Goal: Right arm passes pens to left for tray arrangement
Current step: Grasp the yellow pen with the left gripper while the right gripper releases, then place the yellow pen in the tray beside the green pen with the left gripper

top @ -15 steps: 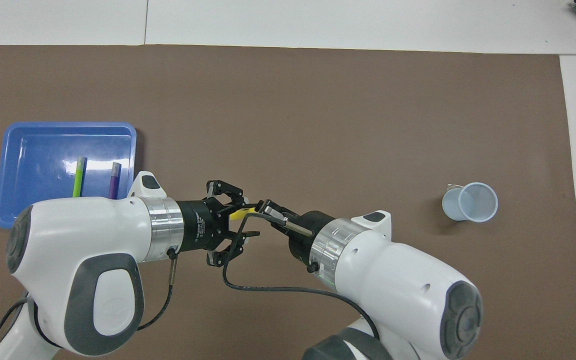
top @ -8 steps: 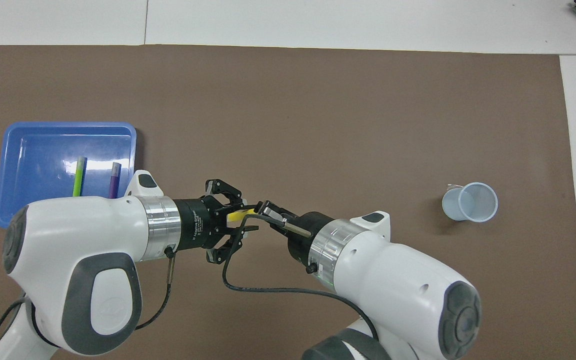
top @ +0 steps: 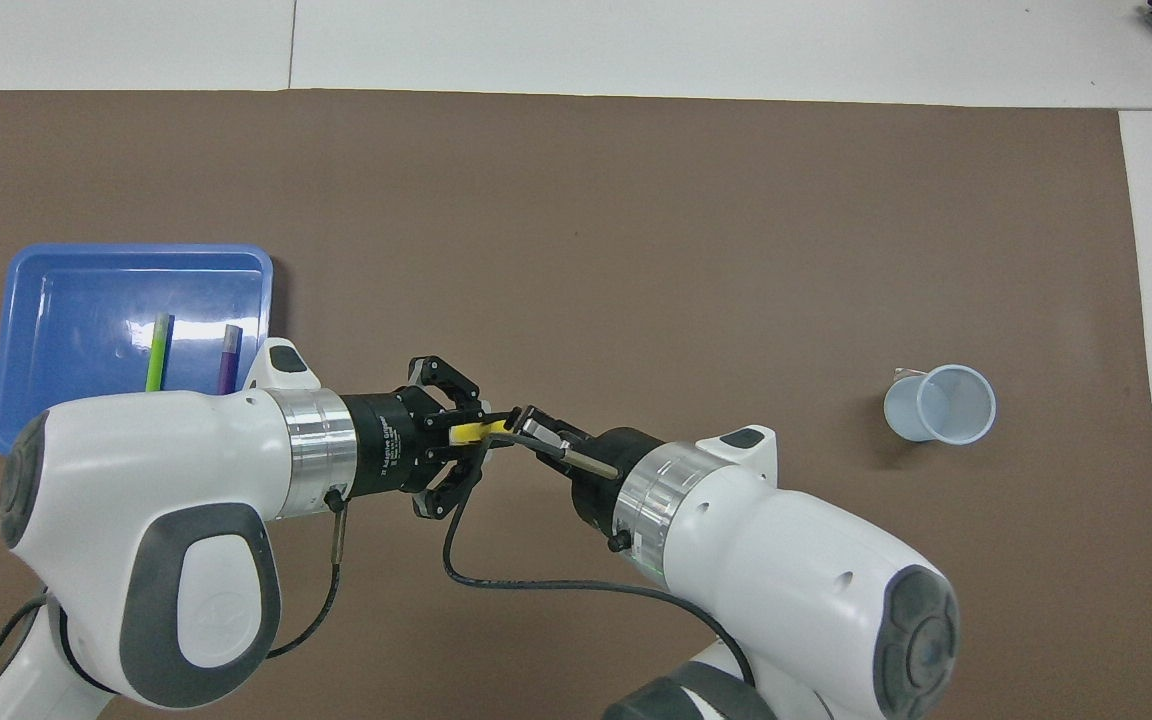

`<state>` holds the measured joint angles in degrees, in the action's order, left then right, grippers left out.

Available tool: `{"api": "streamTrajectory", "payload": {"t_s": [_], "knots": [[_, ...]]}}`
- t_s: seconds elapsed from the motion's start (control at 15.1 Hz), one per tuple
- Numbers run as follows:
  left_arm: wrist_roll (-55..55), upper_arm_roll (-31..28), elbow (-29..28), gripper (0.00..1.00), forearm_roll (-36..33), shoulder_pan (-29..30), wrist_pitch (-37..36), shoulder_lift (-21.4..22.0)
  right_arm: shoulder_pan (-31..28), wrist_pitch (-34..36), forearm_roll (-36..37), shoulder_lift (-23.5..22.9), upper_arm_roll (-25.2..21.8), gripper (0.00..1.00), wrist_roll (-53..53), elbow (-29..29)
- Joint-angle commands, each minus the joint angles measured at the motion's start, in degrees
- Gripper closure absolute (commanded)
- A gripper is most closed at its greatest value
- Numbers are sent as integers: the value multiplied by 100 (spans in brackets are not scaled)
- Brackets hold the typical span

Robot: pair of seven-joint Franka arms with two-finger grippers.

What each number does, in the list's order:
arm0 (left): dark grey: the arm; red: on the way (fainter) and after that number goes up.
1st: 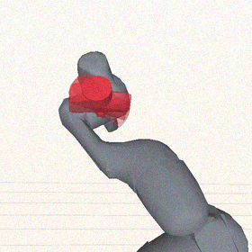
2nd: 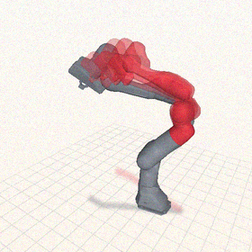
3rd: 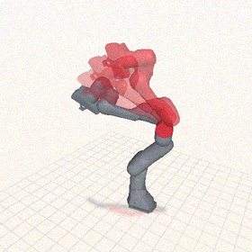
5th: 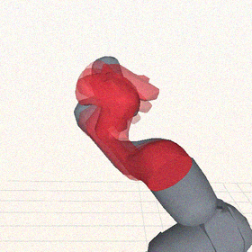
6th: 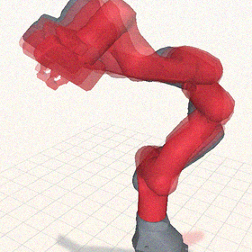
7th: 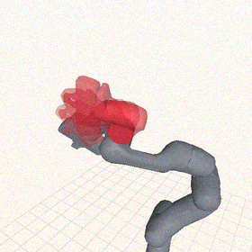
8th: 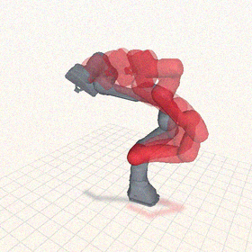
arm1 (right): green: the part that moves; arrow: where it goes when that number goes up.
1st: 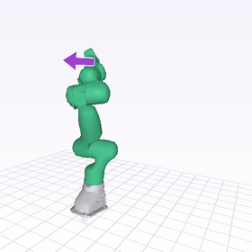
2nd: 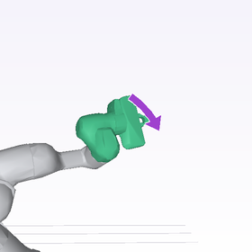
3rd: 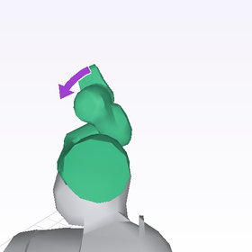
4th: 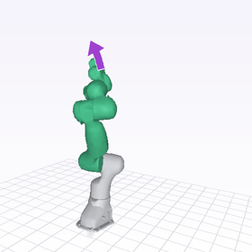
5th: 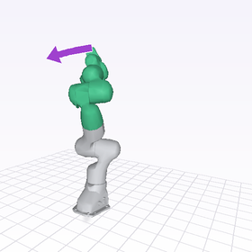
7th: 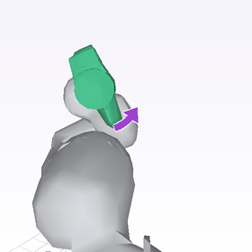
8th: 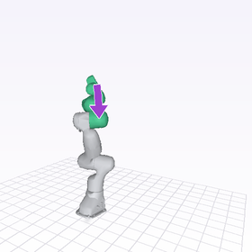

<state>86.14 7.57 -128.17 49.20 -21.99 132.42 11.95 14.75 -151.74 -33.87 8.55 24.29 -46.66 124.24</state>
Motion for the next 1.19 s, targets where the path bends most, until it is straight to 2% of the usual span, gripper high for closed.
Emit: {"api": "streamTrajectory", "payload": {"t_s": [0.0,0.2,0.33,0.53,0.73,0.93,0.99,1.13], "knots": [[-27,-10,-77,100,72,37,-278,203,-218,267,-146,-38,-21,0,175,-119],[-54,-10,-33,100,63,125,-366,203,-280,425,-137,-116,-38,0,245,-241],[-141,-19,-24,100,37,221,-375,194,-525,951,-50,-187,-38,0,620,-478],[-1035,-27,-15,100,28,589,-821,212,-1016,1874,12,-249,-56,0,1780,-787],[-2221,-36,90,100,-16,1265,-1874,247,-1395,2796,844,-258,-47,0,2528,-988],[-3302,-36,476,100,-656,2013,-3210,194,-1606,4000,1820,-345,-91,0,3038,-1401],[-3715,-36,581,100,-806,2258,-3553,177,-1555,4317,2110,-354,-230,0,3240,-1454],[-4715,-45,740,100,-1349,2593,-4117,159,-1152,4880,2577,-459,-949,0,3627,-1761]]}}
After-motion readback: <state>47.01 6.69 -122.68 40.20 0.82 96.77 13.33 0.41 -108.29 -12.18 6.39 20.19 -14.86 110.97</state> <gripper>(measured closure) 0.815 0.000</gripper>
